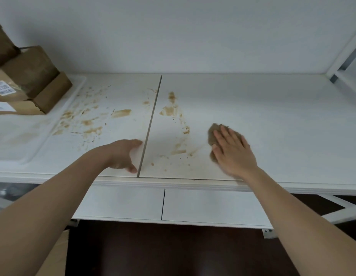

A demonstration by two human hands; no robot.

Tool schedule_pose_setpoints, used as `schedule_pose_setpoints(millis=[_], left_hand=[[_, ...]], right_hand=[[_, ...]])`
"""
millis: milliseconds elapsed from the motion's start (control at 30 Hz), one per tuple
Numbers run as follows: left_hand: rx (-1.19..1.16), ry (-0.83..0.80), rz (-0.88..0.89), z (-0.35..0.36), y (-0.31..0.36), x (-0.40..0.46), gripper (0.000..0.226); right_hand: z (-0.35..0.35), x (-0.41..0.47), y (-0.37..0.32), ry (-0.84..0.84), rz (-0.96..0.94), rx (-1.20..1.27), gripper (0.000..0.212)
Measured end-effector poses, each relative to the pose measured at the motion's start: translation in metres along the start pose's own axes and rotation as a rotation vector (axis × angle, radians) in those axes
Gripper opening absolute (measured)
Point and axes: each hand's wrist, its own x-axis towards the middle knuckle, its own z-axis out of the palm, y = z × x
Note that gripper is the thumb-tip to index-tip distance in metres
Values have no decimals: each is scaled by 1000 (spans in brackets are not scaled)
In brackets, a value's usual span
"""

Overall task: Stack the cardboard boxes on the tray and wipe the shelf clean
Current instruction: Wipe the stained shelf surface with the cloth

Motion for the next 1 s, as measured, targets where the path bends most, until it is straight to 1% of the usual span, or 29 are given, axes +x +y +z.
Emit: schedule_pose_setpoints(millis=[67, 100, 167, 233, 333, 400, 433, 533, 600, 667, 767, 867, 933, 1000], left_hand=[[1, -53, -20, -2, -4, -2, 106], [13, -55, -25, -3, -4, -2, 110], [69, -35, -30, -5, -2, 0, 115], [157, 21, -23, -3, 3, 3, 118], [286, 100, 0, -1, 10, 5, 107], [315, 126, 29, -1, 8, 5, 101], [317, 132, 44, -2, 6, 5, 100], [348, 173, 87, -1, 1, 4, 92], [381, 204, 110, 1, -2, 4, 89], [380, 205, 123, 3, -3, 6, 93], [401, 192, 134, 5, -4, 10, 93], [461, 184, 150, 4, -2, 11, 82], [453, 150, 143, 3, -1, 11, 77], [398, 121, 149, 1, -4, 11, 70]], right_hand=[[3, 2, -6, -2, 101, 15, 57], [5, 1, -14, 8, 117, 12, 59], [11, -6, -37, 47, 74, 13, 68], [17, -19, -60, 57, -11, 29, 79], [19, -34, -68, 26, -138, 20, 80], [16, -32, -49, 11, -154, 13, 79], [15, -28, -36, 26, -102, 15, 79], [9, -23, -7, 78, 173, -18, 68], [11, -23, -15, 88, 285, -19, 62], [16, -27, -40, 118, 318, -6, 68], [27, -34, -91, 152, 229, 1, 80], [34, -38, -128, 141, 130, 26, 80], [35, -40, -124, 121, 57, 14, 79], [30, -42, -101, 130, 50, -3, 80]])
